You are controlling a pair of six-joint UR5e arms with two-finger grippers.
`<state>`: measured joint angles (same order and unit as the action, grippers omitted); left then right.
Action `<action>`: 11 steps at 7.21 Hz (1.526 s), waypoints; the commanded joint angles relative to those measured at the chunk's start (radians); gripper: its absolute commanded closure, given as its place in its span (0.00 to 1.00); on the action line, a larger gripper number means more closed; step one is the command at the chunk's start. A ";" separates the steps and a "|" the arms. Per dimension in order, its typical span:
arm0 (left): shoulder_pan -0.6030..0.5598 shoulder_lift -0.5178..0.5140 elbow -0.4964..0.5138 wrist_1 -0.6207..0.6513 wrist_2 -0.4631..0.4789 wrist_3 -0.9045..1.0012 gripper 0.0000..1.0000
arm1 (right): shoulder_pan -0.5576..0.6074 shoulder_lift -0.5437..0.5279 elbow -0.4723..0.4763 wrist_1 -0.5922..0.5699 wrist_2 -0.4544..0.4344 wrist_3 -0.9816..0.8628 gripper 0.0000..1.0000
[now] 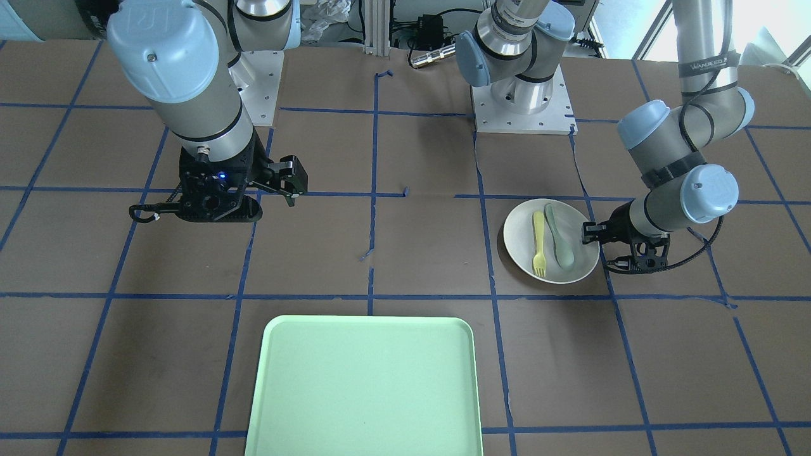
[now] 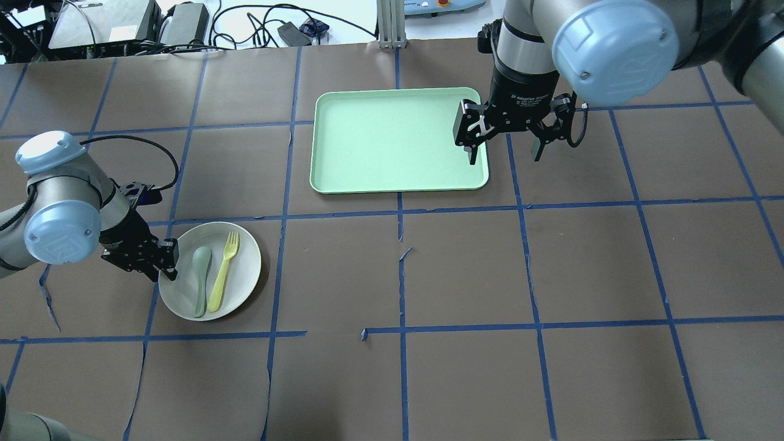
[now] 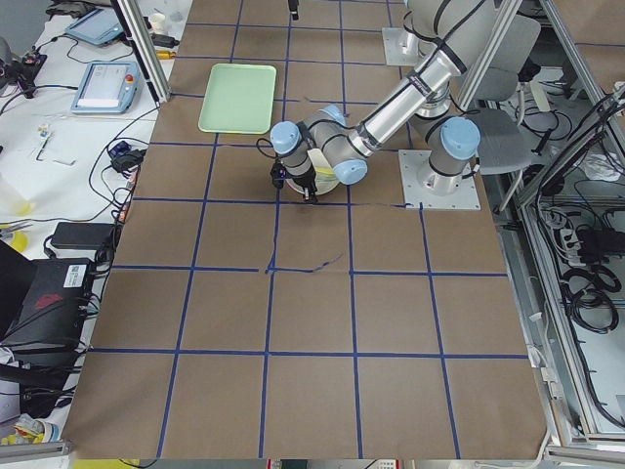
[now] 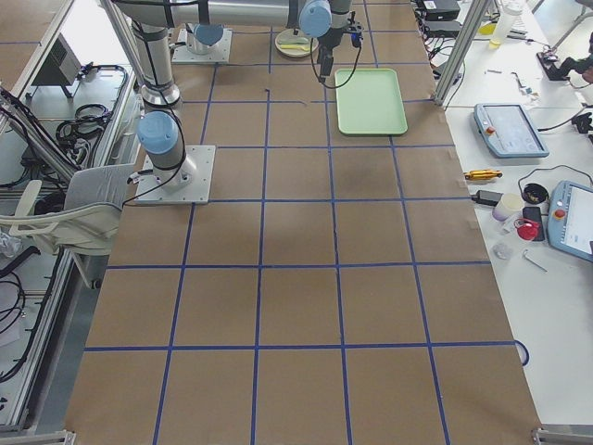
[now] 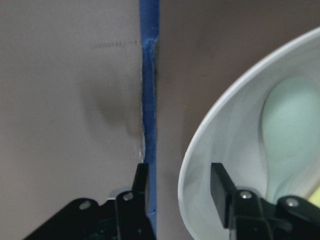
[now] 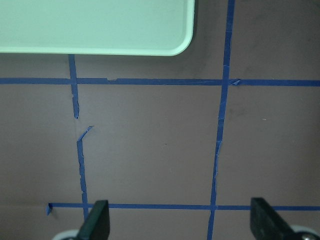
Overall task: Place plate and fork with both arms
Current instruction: 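Close the left gripper on the white plate's rim, then slide the white plate with the left gripper onto the mint-green tray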
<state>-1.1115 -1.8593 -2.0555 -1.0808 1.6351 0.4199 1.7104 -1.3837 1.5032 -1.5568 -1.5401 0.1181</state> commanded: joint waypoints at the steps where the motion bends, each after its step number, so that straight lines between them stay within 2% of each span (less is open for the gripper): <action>1: -0.001 0.005 0.008 -0.039 -0.006 0.002 1.00 | 0.000 0.000 0.000 0.000 0.000 0.000 0.00; 2: -0.001 0.023 0.021 -0.041 -0.015 0.010 1.00 | 0.000 0.000 0.000 0.000 -0.002 0.000 0.00; 3: -0.002 0.028 0.072 -0.112 -0.047 0.010 1.00 | 0.000 0.000 0.000 0.000 0.000 0.000 0.00; 4: -0.002 0.035 0.140 -0.220 -0.134 0.010 1.00 | 0.000 0.000 -0.001 -0.003 0.000 0.000 0.00; 5: -0.001 0.037 0.223 -0.313 -0.161 0.010 1.00 | 0.000 0.000 -0.003 -0.003 -0.002 0.000 0.00; 7: -0.001 0.017 0.342 -0.419 -0.279 -0.009 1.00 | 0.000 0.000 -0.003 -0.005 -0.002 -0.002 0.00; 8: -0.002 -0.001 0.351 -0.412 -0.363 -0.013 1.00 | 0.000 0.000 -0.003 -0.005 -0.002 -0.003 0.00; 9: -0.019 -0.018 0.353 -0.372 -0.471 -0.106 1.00 | 0.000 0.000 -0.006 -0.003 -0.003 -0.005 0.00; 11: -0.162 -0.095 0.380 -0.204 -0.491 -0.244 1.00 | 0.000 0.000 -0.011 -0.002 -0.008 -0.011 0.00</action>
<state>-1.1885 -1.9045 -1.6957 -1.3841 1.1683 0.2589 1.7104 -1.3836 1.4964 -1.5606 -1.5441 0.1110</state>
